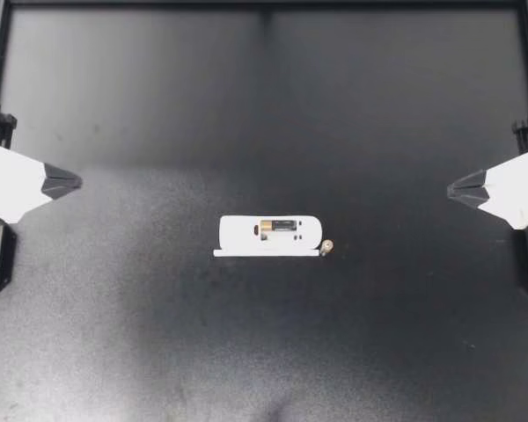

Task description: Place the battery into the slot of the remote controller.

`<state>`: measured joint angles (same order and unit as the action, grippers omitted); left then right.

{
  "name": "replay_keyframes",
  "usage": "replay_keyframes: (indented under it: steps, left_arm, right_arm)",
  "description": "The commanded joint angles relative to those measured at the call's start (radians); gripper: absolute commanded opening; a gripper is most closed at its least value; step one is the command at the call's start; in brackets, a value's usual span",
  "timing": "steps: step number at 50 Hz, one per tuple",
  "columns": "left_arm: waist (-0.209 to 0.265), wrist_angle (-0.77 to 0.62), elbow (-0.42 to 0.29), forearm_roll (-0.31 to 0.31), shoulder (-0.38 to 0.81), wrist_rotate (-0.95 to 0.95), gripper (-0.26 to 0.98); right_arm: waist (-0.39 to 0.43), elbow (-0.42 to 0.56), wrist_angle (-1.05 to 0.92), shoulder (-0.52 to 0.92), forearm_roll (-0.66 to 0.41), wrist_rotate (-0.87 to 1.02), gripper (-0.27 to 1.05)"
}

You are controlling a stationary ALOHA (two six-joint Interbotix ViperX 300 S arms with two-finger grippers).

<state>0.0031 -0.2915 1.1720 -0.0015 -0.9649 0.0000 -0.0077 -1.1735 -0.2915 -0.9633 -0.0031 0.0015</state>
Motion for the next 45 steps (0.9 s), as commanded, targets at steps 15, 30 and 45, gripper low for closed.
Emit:
replay_keyframes:
  steps: [15, 30, 45]
  left_arm:
    - [0.006, -0.015, -0.006, -0.002, 0.012, 0.009, -0.15]
    - [0.006, -0.017, 0.003, -0.002, 0.029, 0.008, -0.15]
    - [0.006, -0.017, 0.008, -0.002, 0.037, 0.008, -0.15]
  right_arm:
    - [0.002, 0.110, 0.069, 0.201, 0.012, 0.081, -0.18]
    - [-0.040, 0.350, 0.537, 0.472, 0.002, 0.084, -0.18]
    - [-0.044, 0.472, 0.723, 0.640, -0.025, 0.081, -0.18]
